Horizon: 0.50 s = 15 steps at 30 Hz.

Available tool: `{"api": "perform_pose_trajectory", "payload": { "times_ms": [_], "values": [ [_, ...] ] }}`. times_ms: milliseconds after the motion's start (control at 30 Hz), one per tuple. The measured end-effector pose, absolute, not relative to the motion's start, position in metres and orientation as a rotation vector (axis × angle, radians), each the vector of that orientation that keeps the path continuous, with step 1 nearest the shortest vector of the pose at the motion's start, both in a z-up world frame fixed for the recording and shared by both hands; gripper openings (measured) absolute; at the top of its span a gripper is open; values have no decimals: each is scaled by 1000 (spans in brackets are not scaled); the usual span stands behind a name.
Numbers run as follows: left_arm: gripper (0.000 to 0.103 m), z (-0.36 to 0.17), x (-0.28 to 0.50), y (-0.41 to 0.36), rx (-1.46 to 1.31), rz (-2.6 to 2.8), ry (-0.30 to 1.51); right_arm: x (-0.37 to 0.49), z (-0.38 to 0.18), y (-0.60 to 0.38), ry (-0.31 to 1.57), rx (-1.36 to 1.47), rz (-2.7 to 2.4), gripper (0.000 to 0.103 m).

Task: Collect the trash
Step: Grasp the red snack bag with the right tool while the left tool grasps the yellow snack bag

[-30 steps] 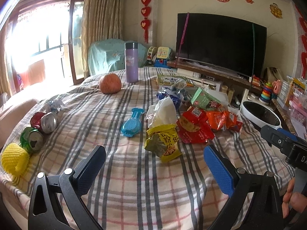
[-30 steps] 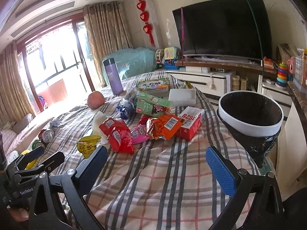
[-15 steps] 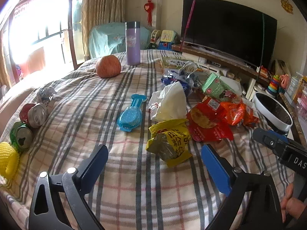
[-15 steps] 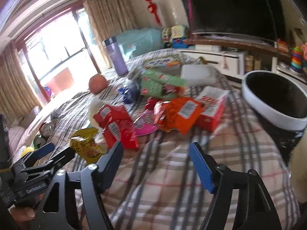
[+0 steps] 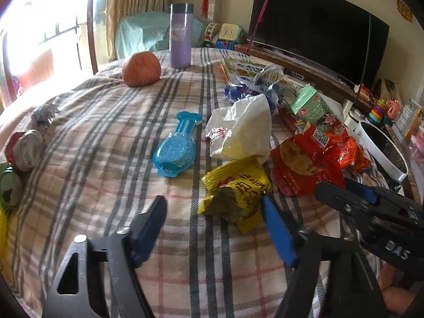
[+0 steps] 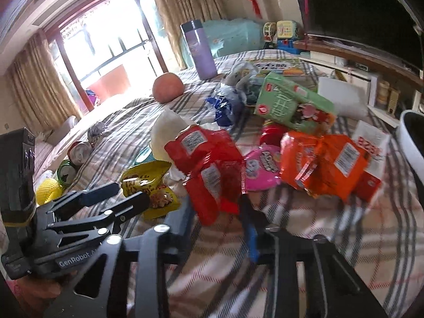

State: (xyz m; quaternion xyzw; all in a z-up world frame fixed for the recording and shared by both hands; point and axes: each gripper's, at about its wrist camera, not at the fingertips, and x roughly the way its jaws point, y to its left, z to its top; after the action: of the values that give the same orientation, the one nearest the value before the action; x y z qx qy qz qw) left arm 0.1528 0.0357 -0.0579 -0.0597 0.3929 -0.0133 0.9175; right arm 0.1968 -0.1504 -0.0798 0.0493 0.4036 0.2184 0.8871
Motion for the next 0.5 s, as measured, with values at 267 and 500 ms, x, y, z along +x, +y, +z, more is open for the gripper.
{"api": "perform_pose_trajectory", "payload": {
  "times_ms": [267, 500],
  "values": [
    [6, -66, 162, 40, -164, -89, 848, 187, -75, -160, 810, 123, 463, 11],
    [1, -53, 144, 30, -156, -138, 802, 169, -68, -182, 790, 161, 445, 11]
  ]
}}
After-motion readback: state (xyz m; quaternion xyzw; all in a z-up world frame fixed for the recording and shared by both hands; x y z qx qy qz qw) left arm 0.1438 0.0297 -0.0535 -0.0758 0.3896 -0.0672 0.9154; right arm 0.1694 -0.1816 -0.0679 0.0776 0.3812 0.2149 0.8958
